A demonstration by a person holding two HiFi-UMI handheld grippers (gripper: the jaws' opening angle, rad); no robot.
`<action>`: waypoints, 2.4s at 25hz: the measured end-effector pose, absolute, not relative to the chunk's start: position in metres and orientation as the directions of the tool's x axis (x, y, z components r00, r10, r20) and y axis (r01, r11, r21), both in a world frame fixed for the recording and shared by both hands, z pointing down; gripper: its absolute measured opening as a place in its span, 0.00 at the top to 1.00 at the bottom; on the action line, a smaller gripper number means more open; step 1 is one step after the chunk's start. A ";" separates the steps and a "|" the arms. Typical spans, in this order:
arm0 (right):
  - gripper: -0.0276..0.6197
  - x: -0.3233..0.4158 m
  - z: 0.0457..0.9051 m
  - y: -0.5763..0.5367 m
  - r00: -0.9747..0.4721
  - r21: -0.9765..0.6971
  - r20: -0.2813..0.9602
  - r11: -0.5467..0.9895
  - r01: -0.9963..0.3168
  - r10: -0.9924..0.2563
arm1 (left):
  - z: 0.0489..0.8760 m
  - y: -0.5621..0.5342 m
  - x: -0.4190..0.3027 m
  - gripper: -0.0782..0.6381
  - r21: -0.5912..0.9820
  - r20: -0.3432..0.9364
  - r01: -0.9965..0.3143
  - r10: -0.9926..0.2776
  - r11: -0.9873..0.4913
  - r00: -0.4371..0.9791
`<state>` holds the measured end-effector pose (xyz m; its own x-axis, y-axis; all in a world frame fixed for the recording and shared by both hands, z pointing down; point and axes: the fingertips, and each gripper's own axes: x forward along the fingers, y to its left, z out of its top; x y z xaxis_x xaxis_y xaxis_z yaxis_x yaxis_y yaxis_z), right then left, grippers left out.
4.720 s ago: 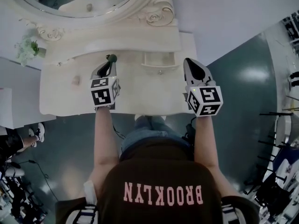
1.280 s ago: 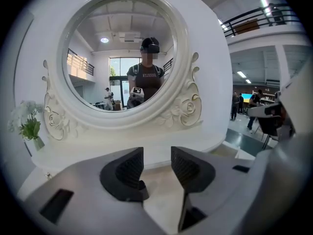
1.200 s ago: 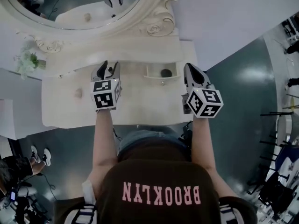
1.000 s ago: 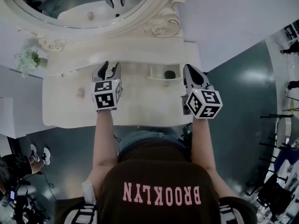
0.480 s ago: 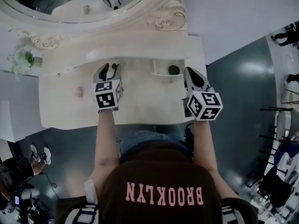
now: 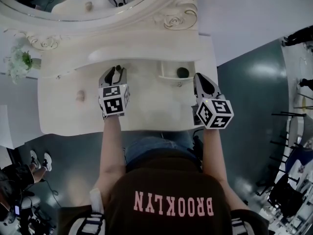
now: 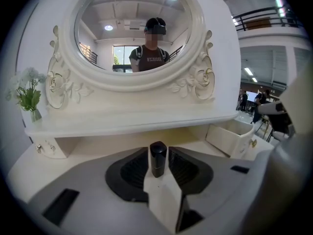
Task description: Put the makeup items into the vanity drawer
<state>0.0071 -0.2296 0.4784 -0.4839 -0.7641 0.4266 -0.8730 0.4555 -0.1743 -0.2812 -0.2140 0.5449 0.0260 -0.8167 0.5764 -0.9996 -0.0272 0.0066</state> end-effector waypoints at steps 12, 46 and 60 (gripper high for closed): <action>0.97 0.010 0.474 -0.231 -0.495 -0.182 0.417 0.464 -0.867 -0.762 | 0.535 -0.210 -0.279 0.76 -0.014 0.540 -1.000 -0.841 -0.023 0.012; 0.97 0.091 0.418 -0.223 -0.473 -0.216 0.334 0.423 -0.880 -0.815 | 0.452 -0.222 -0.198 0.76 -0.083 0.462 -0.991 -0.885 -0.110 0.059; 0.97 0.166 0.419 -0.198 -0.356 -0.207 0.336 0.300 -0.931 -0.872 | 0.449 -0.240 -0.109 0.76 -0.051 0.447 -0.956 -0.863 -0.289 0.237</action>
